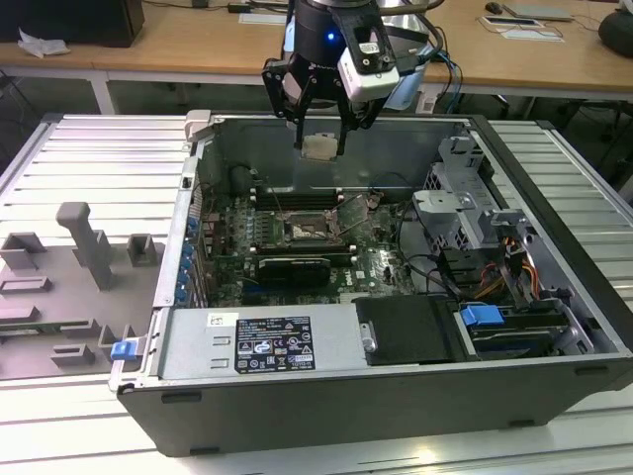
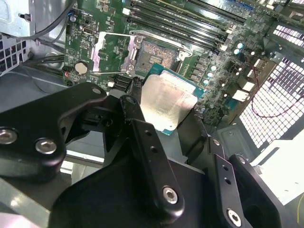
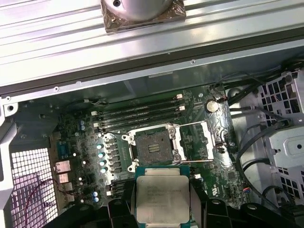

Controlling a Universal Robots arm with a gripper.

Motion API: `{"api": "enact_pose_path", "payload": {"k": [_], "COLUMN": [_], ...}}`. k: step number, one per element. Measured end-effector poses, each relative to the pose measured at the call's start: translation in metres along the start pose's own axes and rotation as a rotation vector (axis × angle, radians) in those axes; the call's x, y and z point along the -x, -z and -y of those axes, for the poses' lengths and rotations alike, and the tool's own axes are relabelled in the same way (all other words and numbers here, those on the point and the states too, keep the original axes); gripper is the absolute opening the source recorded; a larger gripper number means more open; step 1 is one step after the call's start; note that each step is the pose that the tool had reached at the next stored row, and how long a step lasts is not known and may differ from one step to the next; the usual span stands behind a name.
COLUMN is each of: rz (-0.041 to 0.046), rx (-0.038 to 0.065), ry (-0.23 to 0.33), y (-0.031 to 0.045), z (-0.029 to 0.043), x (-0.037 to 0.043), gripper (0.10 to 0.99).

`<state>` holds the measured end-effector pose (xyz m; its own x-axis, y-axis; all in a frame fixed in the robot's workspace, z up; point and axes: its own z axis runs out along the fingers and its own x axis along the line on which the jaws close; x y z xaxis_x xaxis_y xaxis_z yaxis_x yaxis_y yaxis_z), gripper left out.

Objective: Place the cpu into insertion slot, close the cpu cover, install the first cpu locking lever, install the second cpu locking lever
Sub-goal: 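Place the cpu into insertion slot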

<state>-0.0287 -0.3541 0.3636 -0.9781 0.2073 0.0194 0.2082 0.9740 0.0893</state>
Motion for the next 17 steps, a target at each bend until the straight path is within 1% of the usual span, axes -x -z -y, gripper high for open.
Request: {"api": "enact_pose_path", "payload": {"k": [17], "rz": [0.0068], "rx": [0.001], "ry": [-0.075], "y": [0.0000], "z": [0.0000], "x": [0.0000], "gripper": [0.545]}}
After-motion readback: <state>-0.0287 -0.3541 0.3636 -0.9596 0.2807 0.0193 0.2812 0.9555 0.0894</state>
